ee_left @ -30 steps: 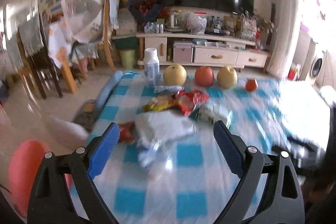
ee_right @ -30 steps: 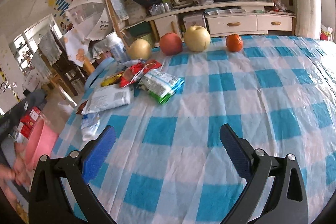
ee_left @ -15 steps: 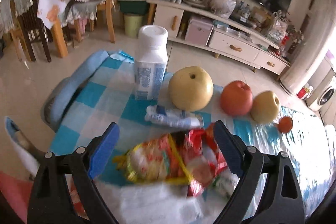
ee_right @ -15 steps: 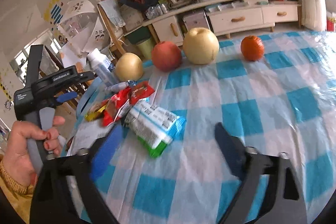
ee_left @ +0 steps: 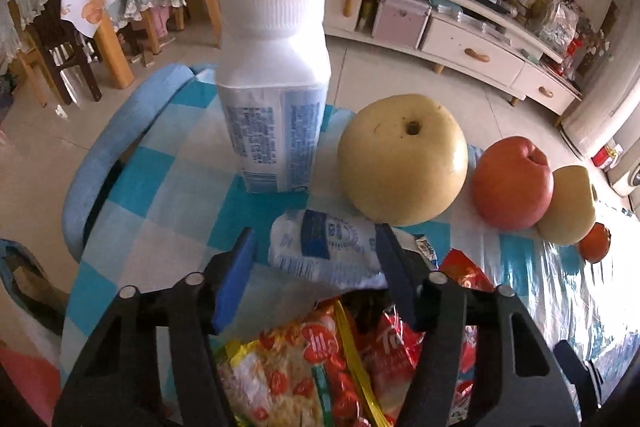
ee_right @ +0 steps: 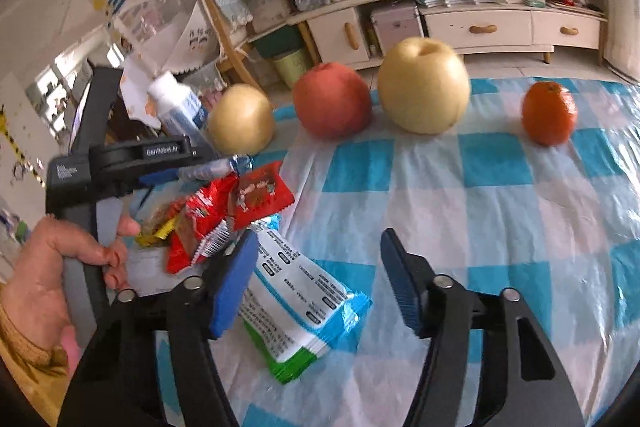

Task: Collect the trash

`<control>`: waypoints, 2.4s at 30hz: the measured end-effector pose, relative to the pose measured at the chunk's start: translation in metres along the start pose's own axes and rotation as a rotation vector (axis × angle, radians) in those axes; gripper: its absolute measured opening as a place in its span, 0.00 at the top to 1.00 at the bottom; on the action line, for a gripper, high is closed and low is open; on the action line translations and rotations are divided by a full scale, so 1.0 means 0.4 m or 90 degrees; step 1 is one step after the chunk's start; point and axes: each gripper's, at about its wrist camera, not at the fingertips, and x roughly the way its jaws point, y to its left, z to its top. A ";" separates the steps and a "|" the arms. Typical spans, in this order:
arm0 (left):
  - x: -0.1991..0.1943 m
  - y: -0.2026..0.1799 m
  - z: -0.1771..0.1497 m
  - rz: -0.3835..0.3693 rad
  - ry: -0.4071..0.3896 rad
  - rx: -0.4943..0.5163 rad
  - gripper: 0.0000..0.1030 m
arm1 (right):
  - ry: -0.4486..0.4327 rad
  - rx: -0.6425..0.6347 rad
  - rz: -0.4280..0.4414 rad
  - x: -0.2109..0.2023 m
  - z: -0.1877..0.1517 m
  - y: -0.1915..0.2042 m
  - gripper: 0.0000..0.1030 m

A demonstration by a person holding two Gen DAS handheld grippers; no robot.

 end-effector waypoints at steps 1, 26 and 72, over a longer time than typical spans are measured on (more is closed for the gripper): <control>0.006 -0.001 0.001 -0.002 0.005 0.005 0.47 | 0.006 -0.010 -0.001 0.010 -0.001 0.006 0.45; -0.110 -0.111 -0.306 -0.133 0.071 0.141 0.53 | 0.121 -0.108 0.077 -0.088 -0.115 0.029 0.74; 0.055 -0.167 -0.067 -0.107 0.014 0.526 0.23 | 0.074 -0.195 -0.042 0.114 0.013 0.128 0.85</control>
